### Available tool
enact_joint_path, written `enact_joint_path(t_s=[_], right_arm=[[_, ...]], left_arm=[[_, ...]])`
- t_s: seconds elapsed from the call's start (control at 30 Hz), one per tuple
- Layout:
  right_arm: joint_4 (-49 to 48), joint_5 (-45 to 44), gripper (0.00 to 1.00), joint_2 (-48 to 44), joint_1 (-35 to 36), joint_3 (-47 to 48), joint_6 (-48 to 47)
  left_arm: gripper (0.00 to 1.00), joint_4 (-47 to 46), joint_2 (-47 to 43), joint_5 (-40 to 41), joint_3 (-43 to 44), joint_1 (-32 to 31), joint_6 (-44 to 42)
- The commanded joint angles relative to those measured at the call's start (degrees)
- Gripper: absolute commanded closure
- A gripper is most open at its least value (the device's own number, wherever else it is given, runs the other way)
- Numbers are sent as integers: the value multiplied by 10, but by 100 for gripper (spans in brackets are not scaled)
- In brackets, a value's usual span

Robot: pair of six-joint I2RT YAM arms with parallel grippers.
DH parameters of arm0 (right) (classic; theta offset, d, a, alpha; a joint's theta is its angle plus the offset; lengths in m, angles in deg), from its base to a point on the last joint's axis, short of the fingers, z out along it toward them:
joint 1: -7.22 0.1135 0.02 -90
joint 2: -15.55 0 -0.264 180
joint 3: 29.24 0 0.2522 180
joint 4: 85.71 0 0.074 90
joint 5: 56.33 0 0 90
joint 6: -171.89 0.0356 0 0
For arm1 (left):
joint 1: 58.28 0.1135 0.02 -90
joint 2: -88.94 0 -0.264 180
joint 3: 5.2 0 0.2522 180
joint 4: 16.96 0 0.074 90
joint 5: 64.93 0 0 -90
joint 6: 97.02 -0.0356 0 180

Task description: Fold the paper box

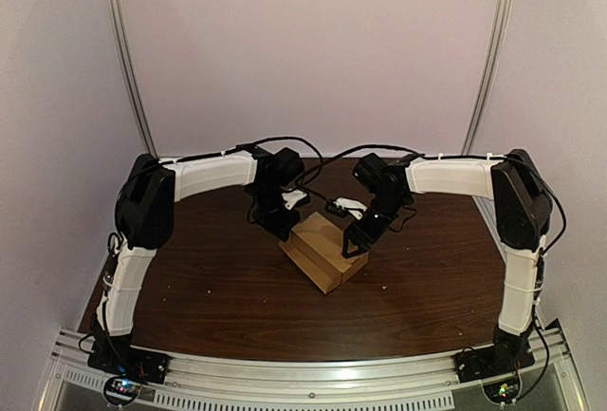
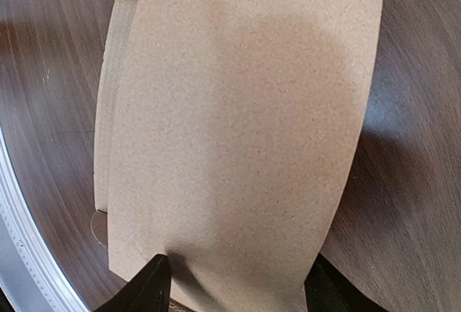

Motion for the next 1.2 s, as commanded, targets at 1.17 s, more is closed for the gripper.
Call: enact_joint_path(t_s=[1.17], right_arm=[[-138, -497, 51, -47, 281, -99, -123]], left_arm=[[99, -230, -180, 52, -305, -10, 61]])
